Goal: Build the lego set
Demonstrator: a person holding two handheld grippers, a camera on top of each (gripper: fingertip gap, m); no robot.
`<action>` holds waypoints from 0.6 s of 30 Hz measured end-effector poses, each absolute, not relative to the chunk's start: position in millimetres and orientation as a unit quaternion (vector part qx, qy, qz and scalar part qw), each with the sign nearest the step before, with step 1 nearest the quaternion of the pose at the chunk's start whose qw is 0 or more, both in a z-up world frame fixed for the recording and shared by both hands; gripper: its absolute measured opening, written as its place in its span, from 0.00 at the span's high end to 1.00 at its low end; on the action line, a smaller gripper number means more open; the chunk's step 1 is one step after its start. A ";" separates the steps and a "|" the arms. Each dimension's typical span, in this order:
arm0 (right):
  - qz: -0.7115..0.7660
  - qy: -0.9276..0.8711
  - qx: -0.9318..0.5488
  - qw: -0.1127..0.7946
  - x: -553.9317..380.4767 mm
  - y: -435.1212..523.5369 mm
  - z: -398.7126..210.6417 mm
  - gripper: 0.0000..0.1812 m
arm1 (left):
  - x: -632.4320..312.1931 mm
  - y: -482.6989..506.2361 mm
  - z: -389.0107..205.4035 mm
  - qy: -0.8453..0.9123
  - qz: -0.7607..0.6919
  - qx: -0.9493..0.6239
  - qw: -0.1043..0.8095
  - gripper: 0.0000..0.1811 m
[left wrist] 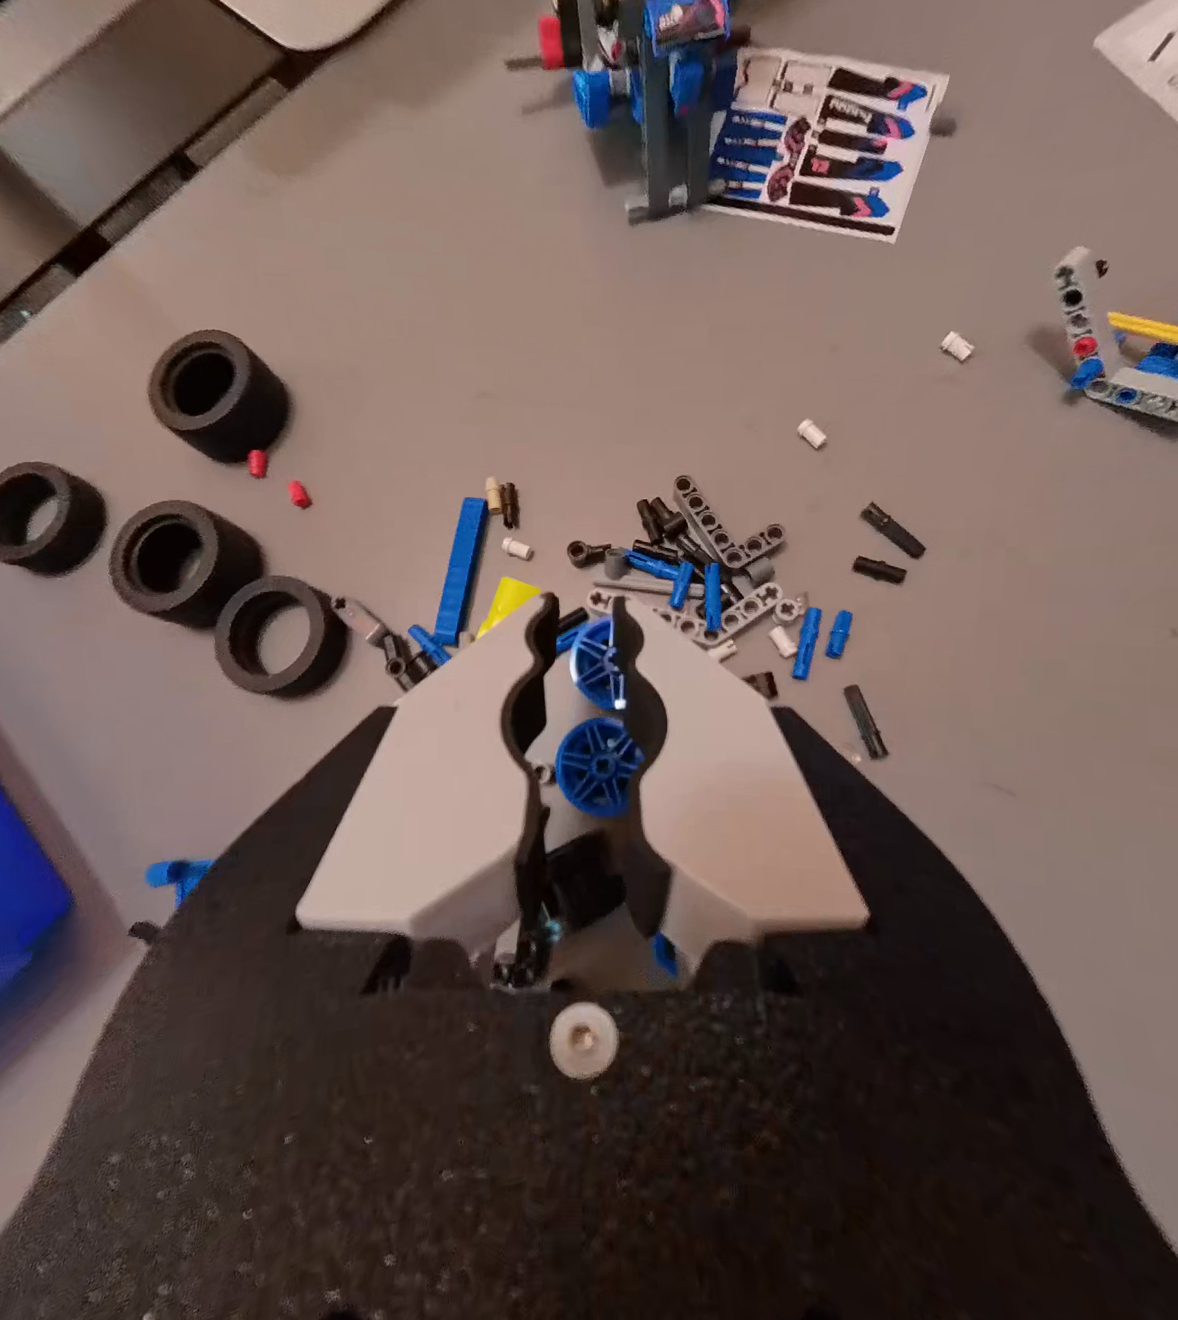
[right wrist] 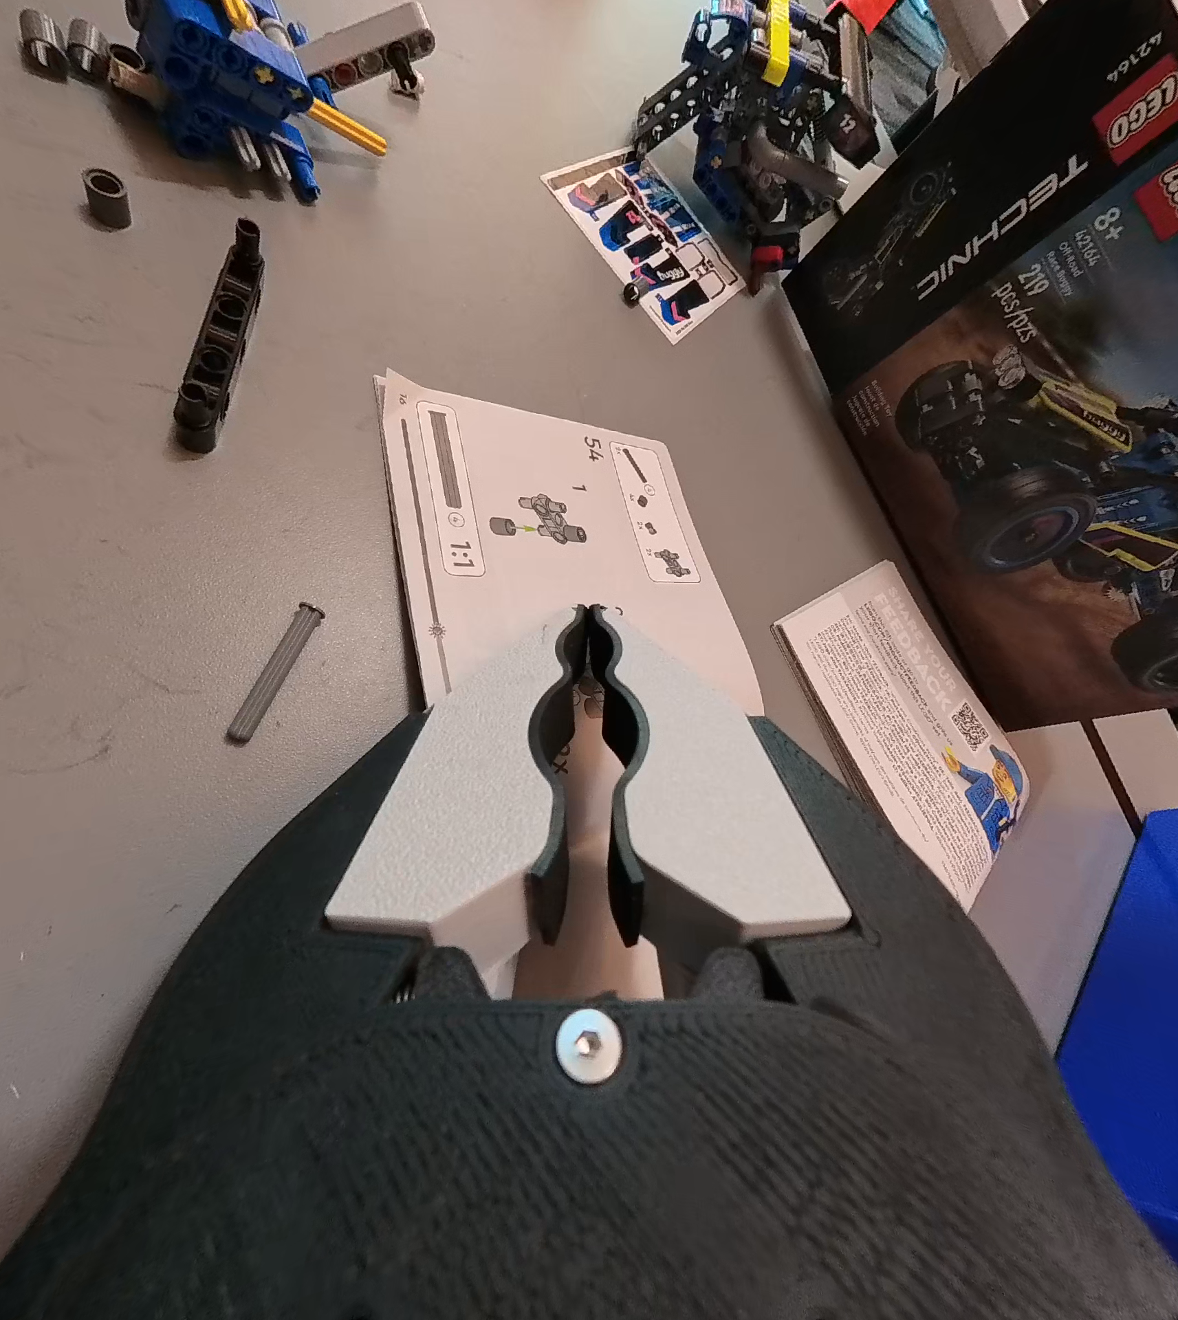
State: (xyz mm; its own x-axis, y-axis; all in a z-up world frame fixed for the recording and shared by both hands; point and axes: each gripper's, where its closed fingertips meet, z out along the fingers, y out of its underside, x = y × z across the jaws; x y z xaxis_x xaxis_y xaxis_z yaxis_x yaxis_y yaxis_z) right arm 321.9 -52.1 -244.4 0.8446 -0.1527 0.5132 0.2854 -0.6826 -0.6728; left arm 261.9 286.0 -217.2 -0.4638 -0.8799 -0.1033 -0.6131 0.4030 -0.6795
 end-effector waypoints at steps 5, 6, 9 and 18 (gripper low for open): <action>-0.279 -0.039 -0.874 0.396 321.8 -52.0 -244.4 1.00 | 257.1 284.9 -220.3 0.819 -0.263 -0.453 0.232 0.93; -0.279 -0.039 -0.874 0.396 321.8 -52.0 -244.4 1.00 | 253.9 289.2 -220.0 0.816 -0.257 -0.460 0.238 0.93; -0.280 -0.040 -0.874 0.396 321.8 -52.1 -244.5 1.00 | 240.0 296.9 -217.4 0.806 -0.259 -0.471 0.246 0.94; -0.277 -0.038 -0.874 0.396 322.1 -51.9 -244.6 1.00 | 194.2 358.8 -201.1 0.698 -0.295 -0.574 0.309 0.96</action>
